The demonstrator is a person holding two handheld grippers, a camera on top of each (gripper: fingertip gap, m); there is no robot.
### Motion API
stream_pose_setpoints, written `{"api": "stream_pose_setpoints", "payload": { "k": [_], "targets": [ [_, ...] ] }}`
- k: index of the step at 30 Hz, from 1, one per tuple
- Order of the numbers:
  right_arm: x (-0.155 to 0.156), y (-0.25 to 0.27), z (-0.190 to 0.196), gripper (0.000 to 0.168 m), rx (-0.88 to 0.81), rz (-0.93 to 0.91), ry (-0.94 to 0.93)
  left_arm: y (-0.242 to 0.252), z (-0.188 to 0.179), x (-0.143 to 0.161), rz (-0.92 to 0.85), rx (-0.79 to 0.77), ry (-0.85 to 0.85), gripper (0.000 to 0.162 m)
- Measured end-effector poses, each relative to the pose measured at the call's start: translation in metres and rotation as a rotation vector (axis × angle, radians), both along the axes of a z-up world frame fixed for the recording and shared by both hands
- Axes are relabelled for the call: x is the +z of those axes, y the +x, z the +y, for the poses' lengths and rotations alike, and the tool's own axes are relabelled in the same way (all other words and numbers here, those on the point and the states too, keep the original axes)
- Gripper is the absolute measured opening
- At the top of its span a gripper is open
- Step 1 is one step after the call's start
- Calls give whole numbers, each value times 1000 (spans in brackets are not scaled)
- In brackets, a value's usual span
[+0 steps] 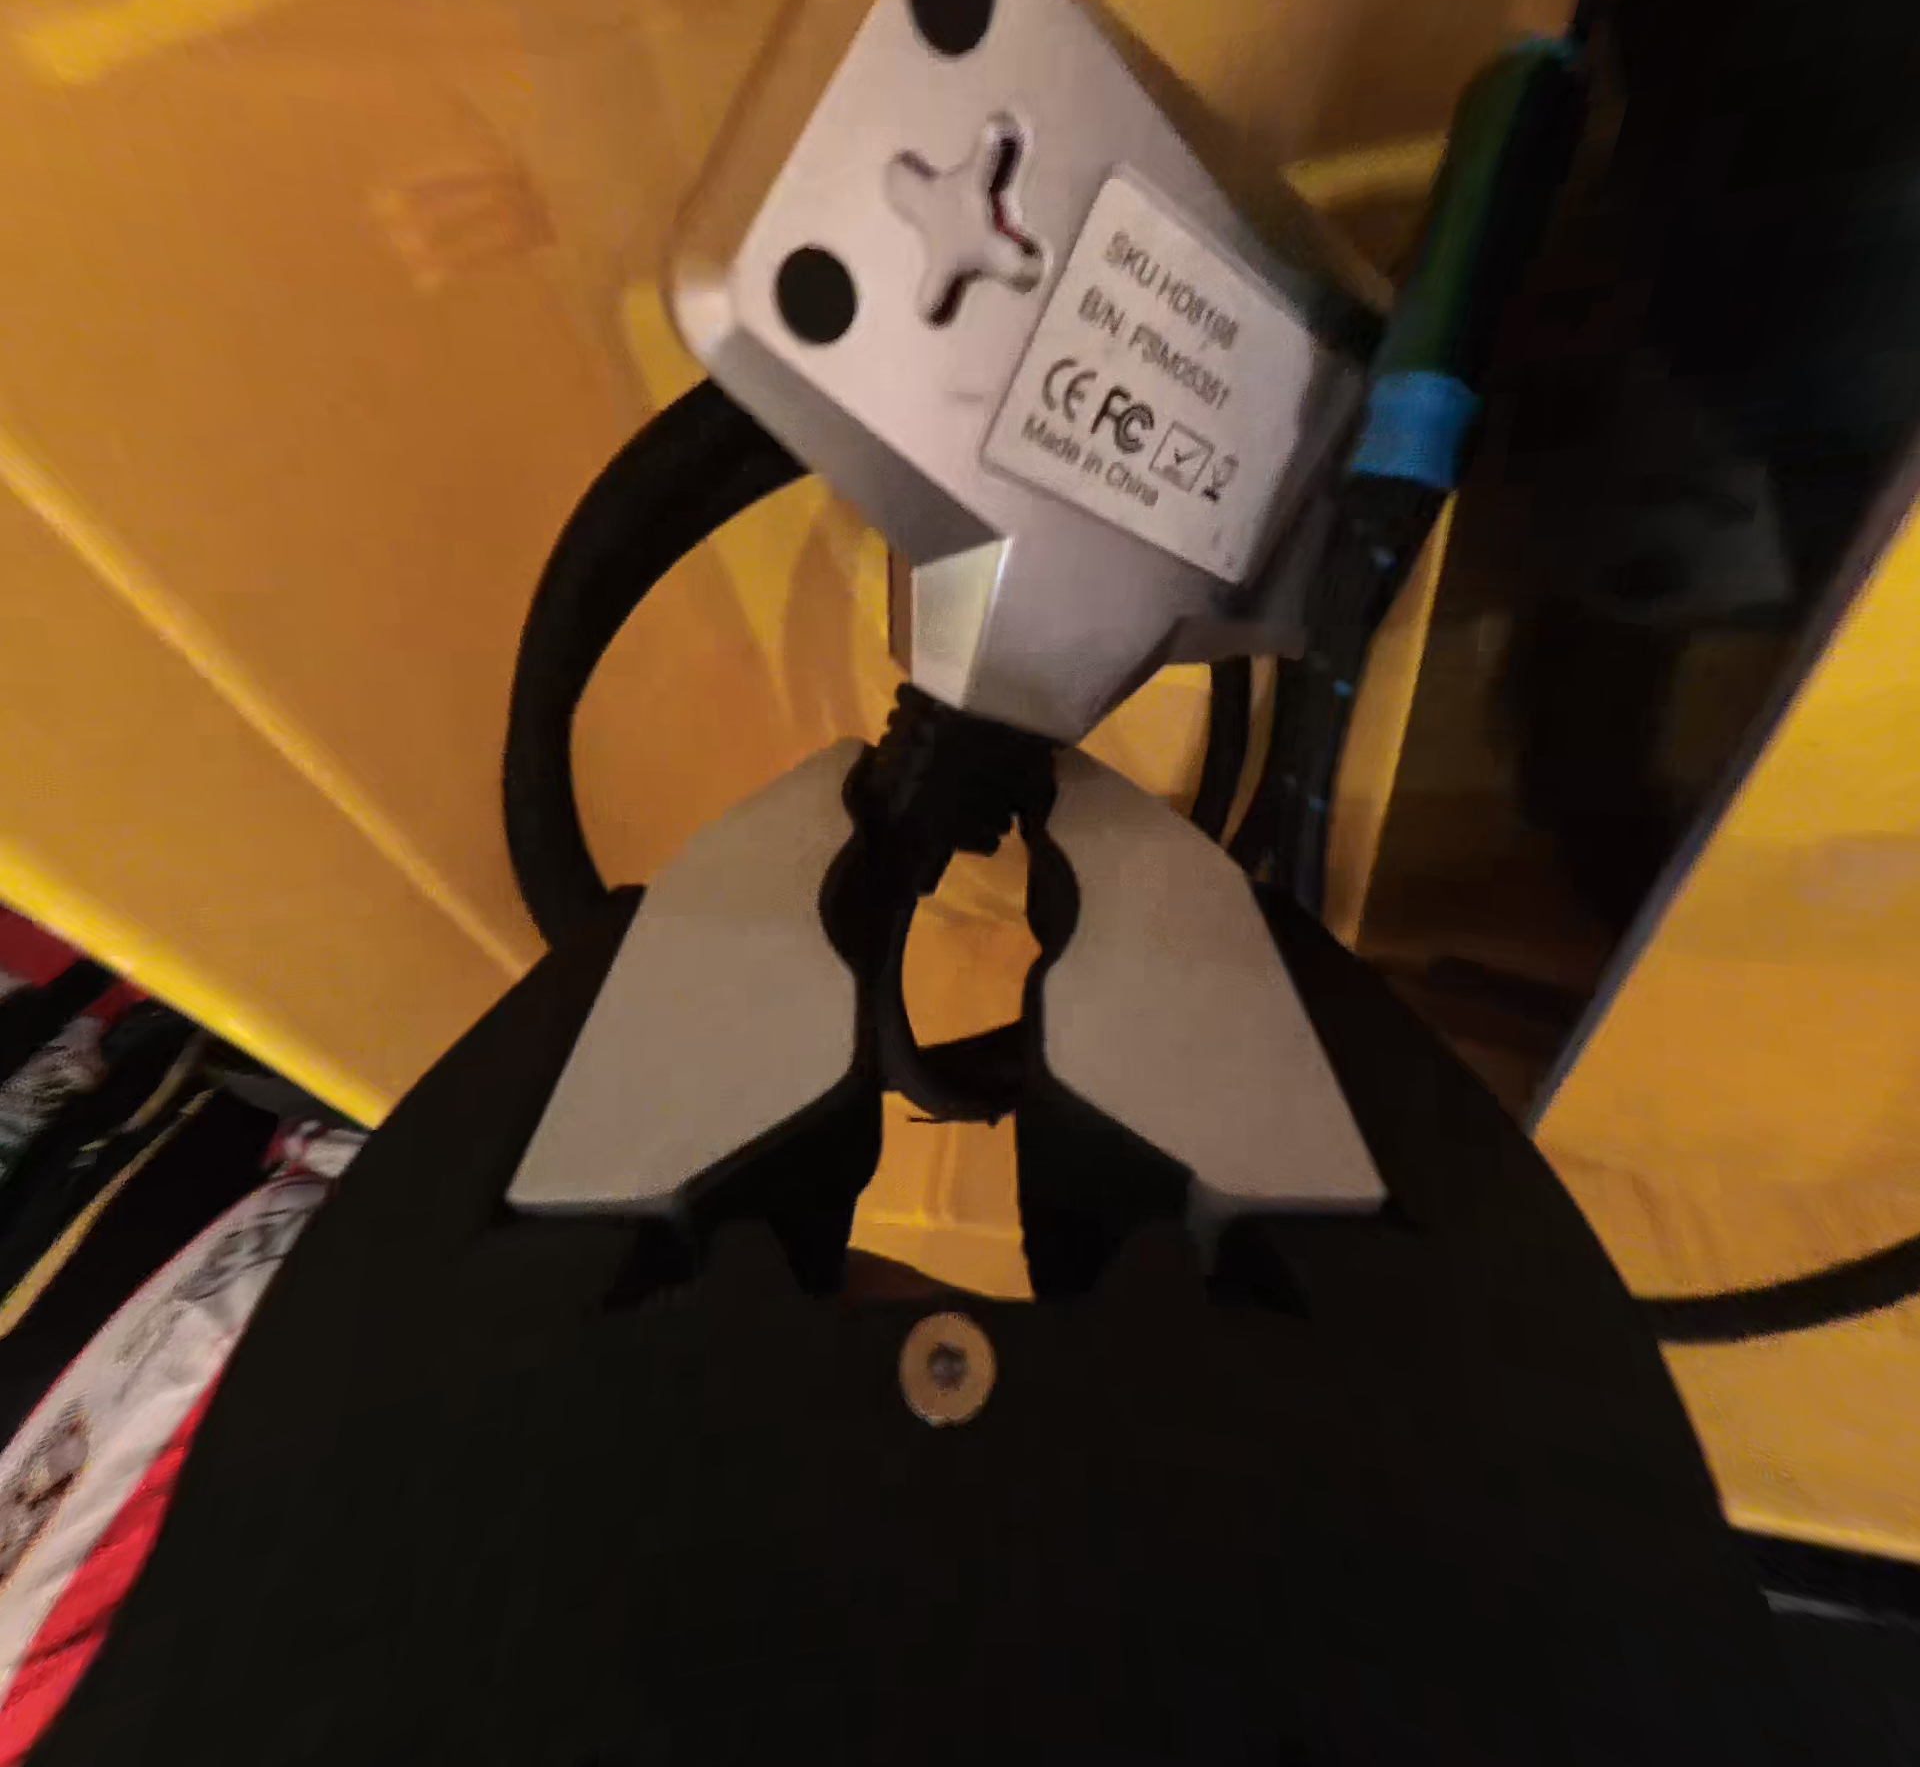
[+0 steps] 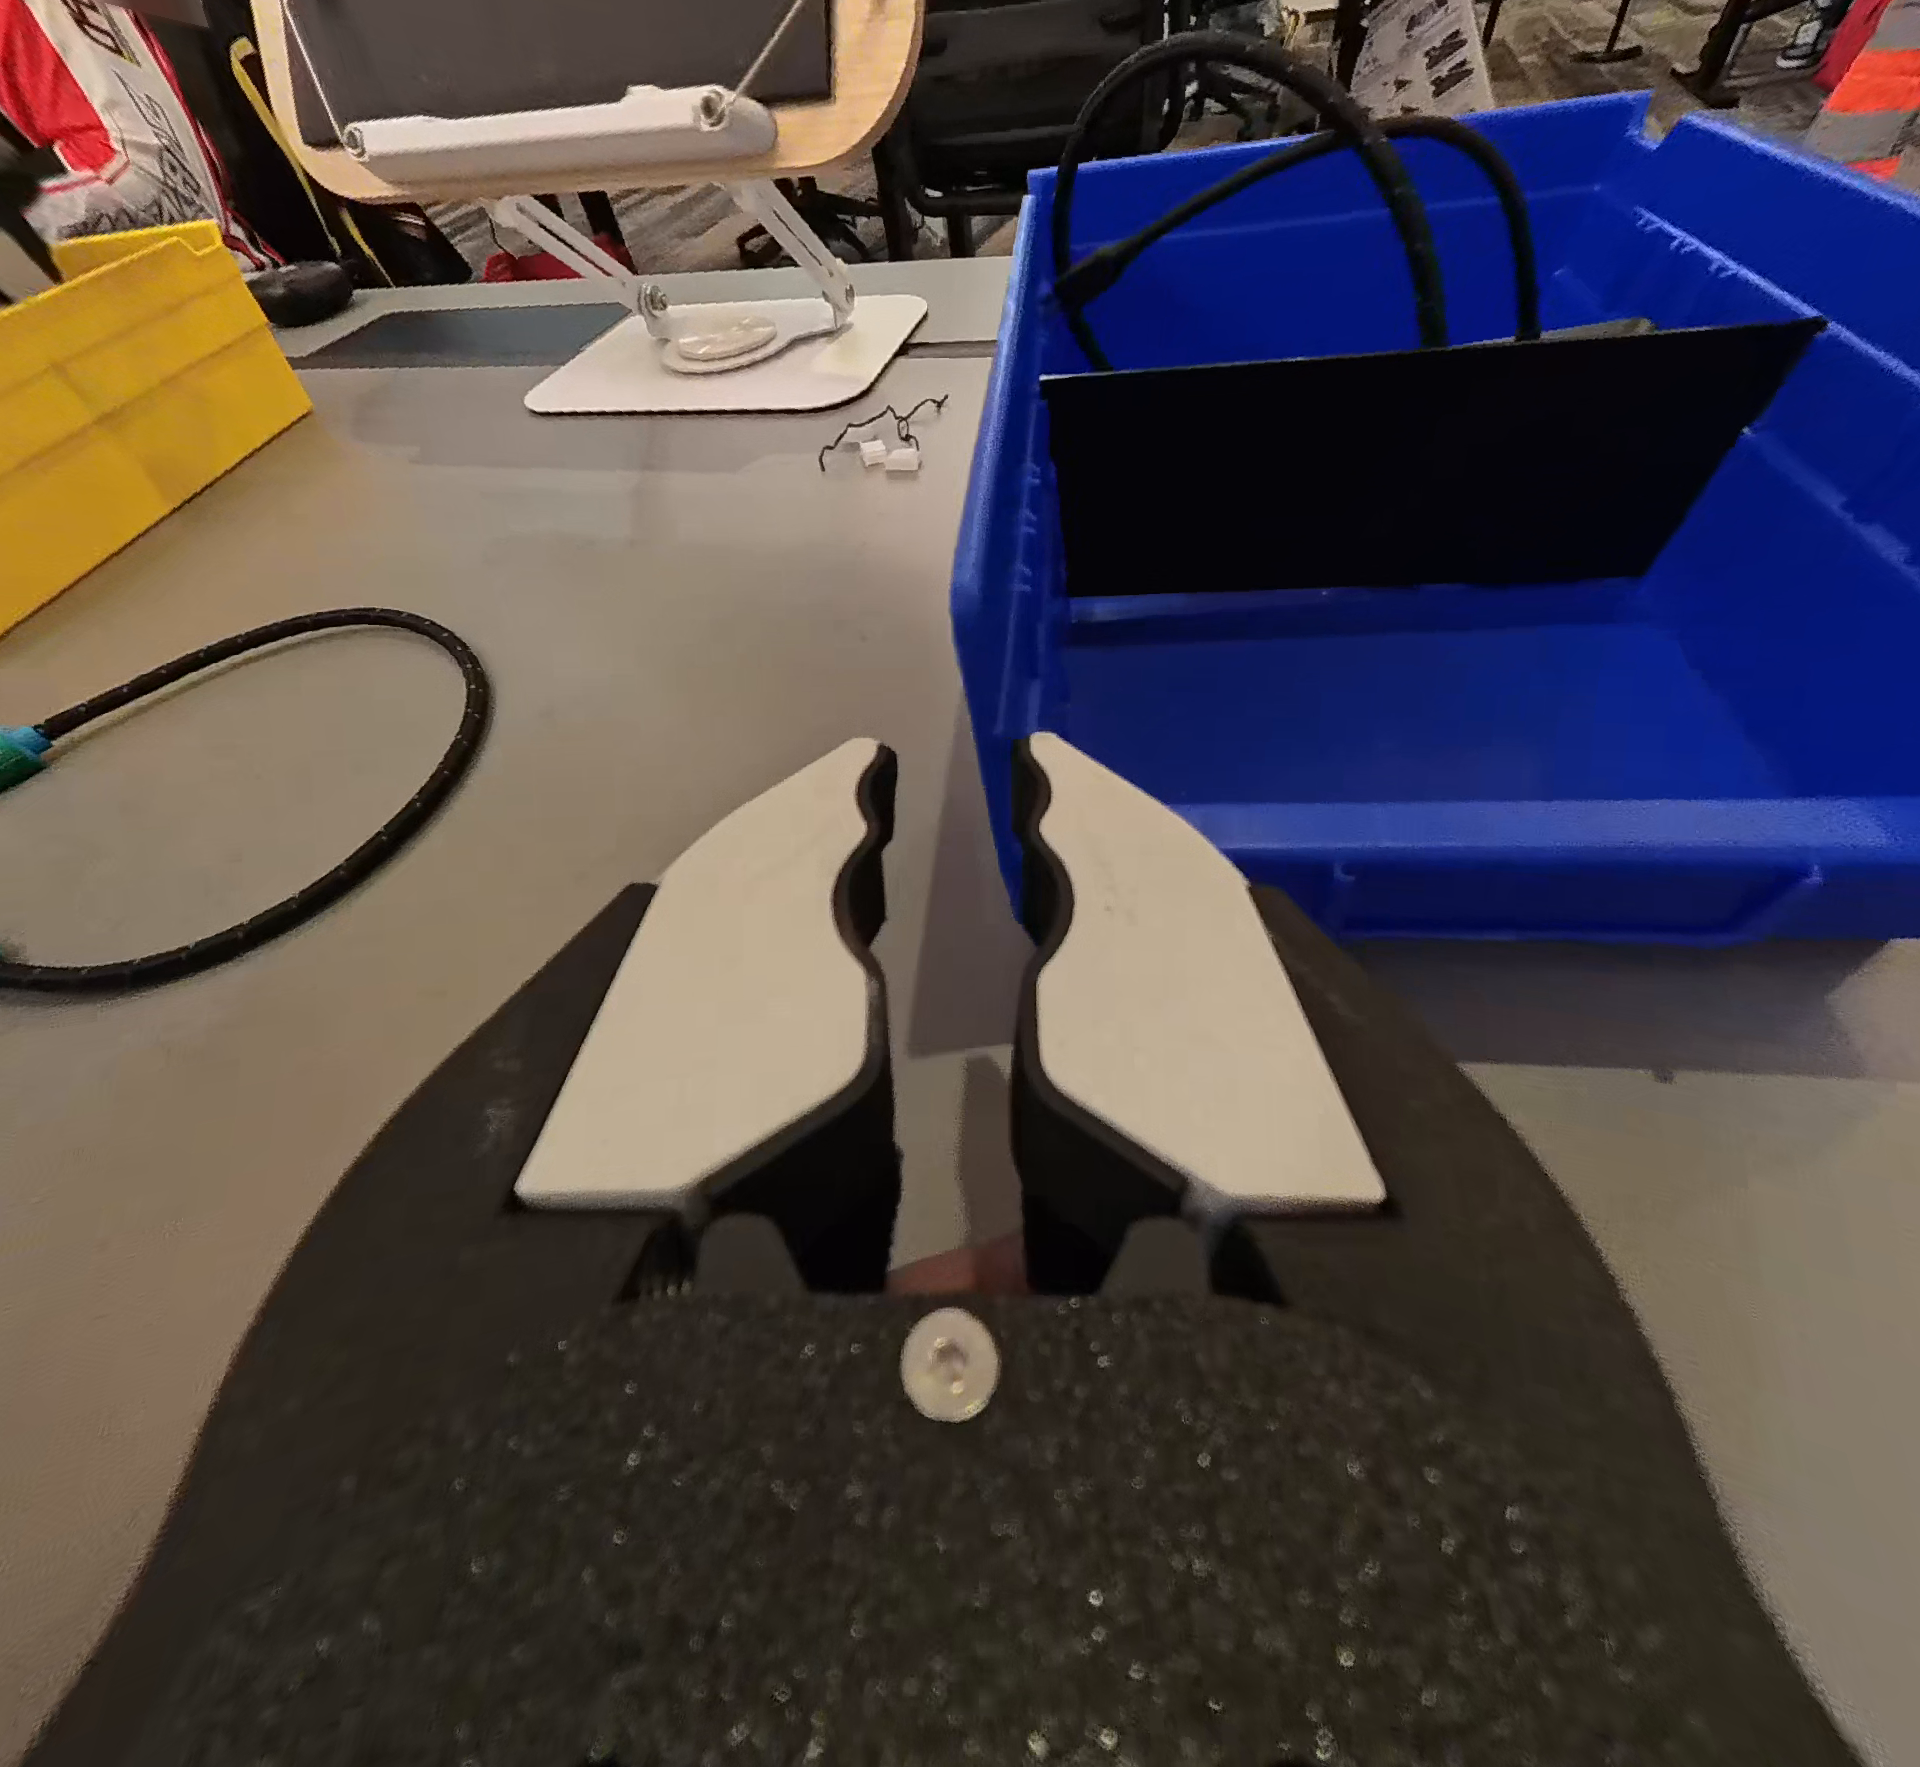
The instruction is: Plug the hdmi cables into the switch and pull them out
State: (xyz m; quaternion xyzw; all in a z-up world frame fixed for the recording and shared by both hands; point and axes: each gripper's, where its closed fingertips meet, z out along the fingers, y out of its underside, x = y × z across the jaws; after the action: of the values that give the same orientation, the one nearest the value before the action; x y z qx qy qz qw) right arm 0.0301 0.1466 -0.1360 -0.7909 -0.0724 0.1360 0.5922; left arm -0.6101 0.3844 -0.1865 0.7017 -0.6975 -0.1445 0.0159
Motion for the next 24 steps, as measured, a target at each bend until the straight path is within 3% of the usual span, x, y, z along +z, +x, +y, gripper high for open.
{"api": "stream_pose_setpoints", "payload": {
  "k": [3,6,13,17,21,24],
  "targets": [
    [1,2,2,20,-4,38,0,2,5,2,-22,-37,68,23],
    [1,3,3,20,1,71,-4,5,12,28,-147,-16,202,21],
    [5,-2,4,20,30,69,10,9,6,159,-566,151,576,21],
    [10,-6,2,22,43,73,28,44,-28,241,-942,208,672,21],
    [16,1,-3,20,20,33,62,82,-70,315,-1193,172,822,21],
    [34,5,-9,20,-3,81,120,115,-99,345,-1336,194,908,21]
  ]
}}
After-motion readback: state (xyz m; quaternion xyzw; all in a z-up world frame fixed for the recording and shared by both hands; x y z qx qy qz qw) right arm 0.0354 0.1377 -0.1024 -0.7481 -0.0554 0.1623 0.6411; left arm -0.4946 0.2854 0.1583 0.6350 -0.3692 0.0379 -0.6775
